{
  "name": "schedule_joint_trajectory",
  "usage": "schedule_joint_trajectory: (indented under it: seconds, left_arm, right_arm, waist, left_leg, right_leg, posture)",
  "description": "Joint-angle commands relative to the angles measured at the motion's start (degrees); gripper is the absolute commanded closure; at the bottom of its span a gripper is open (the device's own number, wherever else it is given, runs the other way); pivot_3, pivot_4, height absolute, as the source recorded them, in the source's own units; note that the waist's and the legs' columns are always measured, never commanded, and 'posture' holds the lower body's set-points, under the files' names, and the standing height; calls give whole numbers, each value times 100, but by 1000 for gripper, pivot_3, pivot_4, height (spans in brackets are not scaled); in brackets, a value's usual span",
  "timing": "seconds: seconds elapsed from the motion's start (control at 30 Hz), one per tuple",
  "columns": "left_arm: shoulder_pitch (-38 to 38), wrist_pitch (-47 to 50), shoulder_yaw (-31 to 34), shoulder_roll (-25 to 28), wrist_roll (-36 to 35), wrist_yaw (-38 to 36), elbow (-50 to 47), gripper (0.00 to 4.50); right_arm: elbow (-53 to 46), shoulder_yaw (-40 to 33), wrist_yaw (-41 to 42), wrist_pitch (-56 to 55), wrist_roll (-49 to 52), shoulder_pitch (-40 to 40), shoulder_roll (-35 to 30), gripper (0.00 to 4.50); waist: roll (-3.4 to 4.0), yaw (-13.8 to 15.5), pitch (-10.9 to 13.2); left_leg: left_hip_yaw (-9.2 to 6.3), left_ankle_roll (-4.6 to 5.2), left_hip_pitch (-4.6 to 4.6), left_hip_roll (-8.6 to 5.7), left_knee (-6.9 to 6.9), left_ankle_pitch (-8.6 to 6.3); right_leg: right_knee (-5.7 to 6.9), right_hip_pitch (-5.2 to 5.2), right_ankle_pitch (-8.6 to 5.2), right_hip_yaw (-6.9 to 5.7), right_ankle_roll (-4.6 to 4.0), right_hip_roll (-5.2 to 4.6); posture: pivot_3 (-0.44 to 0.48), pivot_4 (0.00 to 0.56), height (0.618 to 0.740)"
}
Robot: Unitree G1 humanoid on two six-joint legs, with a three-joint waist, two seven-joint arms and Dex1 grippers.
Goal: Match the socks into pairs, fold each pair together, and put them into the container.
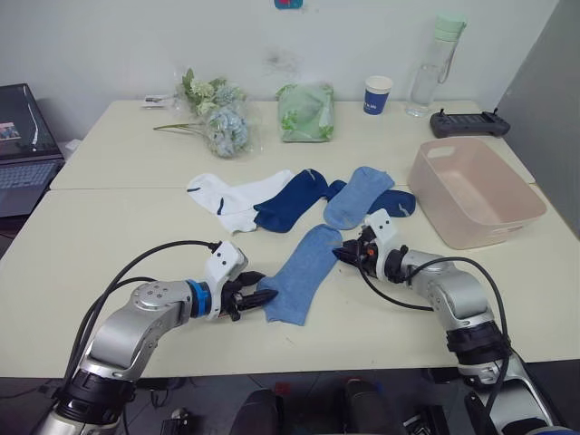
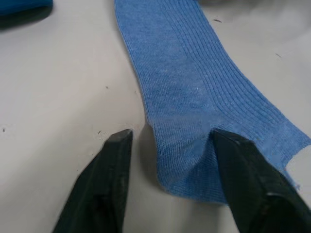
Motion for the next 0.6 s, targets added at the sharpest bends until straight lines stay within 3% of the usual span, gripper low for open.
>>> schedule_joint_trajectory:
  seconds: [0.03, 0.13, 0.47, 0.6]
  left_arm:
    - [136, 11, 102, 110, -68, -119, -244, 3478]
    - [264, 188, 216, 80, -273, -103, -461, 4460]
    - [432, 1420, 73, -861, -1468, 400, -1318, 4460]
    - [289, 1616, -194, -1171, -1420, 699, -1235, 4460]
  right_arm:
    - [-156, -124, 23, -29, 93, -114, -9, 4433]
    - [-86, -136, -1, -133, 50, -189, -7, 4500]
    - [788, 350, 426, -419, 3, -1128, 506, 4500]
    - [1155, 690, 738, -598, -103, -1370, 707, 4500]
  waist:
    - [0, 1, 0]
    - [0, 1, 0]
    - [1, -8, 1]
    - [1, -8, 1]
  left_leg:
    - [0, 0, 0, 0, 0, 0]
    - [-1, 0, 1, 1, -1, 0]
    - [-2, 0, 1, 2, 0, 0]
    - [-2, 0, 1, 0, 2, 0]
  right_leg:
    - [0, 0, 0, 0, 0, 0]
    - [0, 0, 0, -1, 0, 0]
    - [2, 0, 0, -1, 0, 1]
    - [3, 1, 0, -2, 0, 0]
  posture:
    - [0, 150, 740]
    - [0, 150, 740]
    - [0, 150, 740]
    - [0, 150, 740]
